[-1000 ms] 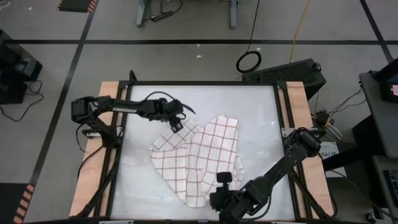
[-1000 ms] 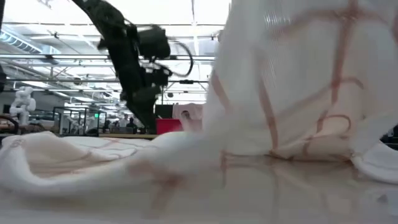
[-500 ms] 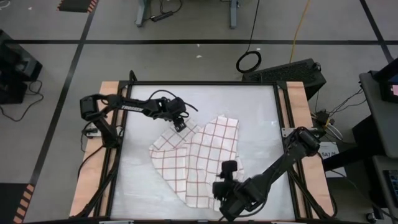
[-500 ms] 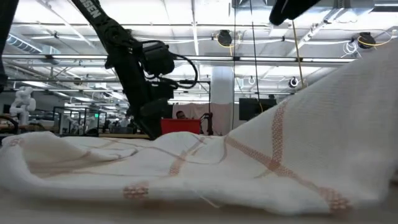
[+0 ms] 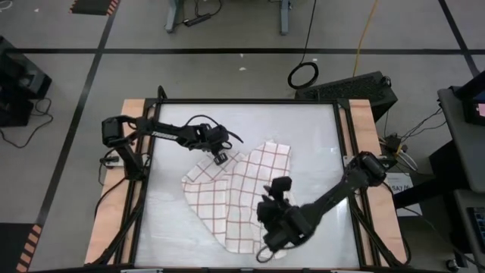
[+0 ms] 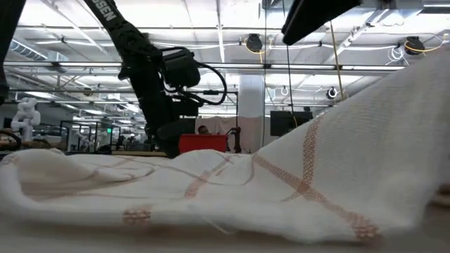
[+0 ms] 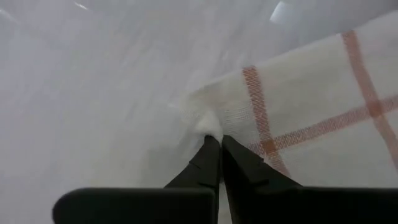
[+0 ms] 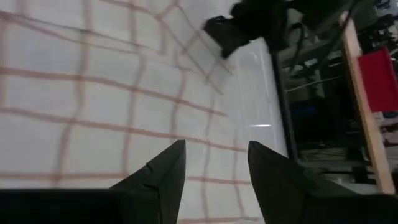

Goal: Roll towel
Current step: Fold the white checkered towel

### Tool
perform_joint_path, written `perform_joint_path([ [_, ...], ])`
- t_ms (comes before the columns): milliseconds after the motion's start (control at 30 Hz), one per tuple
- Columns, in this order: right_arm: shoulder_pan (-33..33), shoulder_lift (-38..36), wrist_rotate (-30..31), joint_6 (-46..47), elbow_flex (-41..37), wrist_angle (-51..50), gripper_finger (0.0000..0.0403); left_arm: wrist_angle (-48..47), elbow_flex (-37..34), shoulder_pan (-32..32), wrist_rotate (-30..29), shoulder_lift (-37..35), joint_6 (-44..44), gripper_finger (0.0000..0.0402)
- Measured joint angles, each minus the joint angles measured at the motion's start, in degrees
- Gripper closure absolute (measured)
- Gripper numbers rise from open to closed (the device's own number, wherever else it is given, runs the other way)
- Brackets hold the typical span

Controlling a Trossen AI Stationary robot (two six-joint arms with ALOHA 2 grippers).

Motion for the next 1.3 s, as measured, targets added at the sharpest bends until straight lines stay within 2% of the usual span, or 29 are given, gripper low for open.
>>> perform_joint_path([
  [167,-6.31,-0.09,-0.76,-3.09,-2.64,1.47,0.0254,-0.24,0.12,-2.75,-1.75,-5.17,4.14,0.0395],
  [300,-11.52,-0.05,-6.0,-6.41,-10.72,13.72,0.0261,-1.9,0.12,-5.09,-5.23,-11.44,5.15,0.0396],
  [467,-17.9,-0.01,-11.09,-22.4,-16.94,33.76,0.0261,-4.12,0.12,-5.78,-14.25,-19.96,6.83,0.0397],
  [600,-23.42,-2.79,-14.3,-34.92,-16.71,40.45,0.0261,-4.27,0.37,-5.7,-20.84,-26.87,8.43,0.0398],
  [700,-27.26,-7.32,-21.76,-40.08,-16.5,43.01,0.0261,-5.1,2.03,-5.77,-24.66,-31.17,9.94,0.0398],
  [833,-30.75,-13.04,-33.98,-36.1,-18.88,42.08,0.0261,-5.13,5.0,-5.85,-28.54,-35.12,12.59,0.0398],
  [967,-29.58,-18.2,-38.74,-27.79,-27.45,42.47,0.0261,-5.19,7.7,-6.05,-29.98,-36.95,16.05,0.0399],
  [1133,-22.53,-23.13,-39.6,-16.31,-40.96,48.53,0.0261,-5.04,10.06,-5.86,-30.18,-37.19,19.63,0.0399],
  [1300,-14.14,-24.24,-39.63,-6.9,-50.35,61.56,0.0264,-5.2,10.29,-5.3,-31.14,-37.18,20.3,0.0399],
])
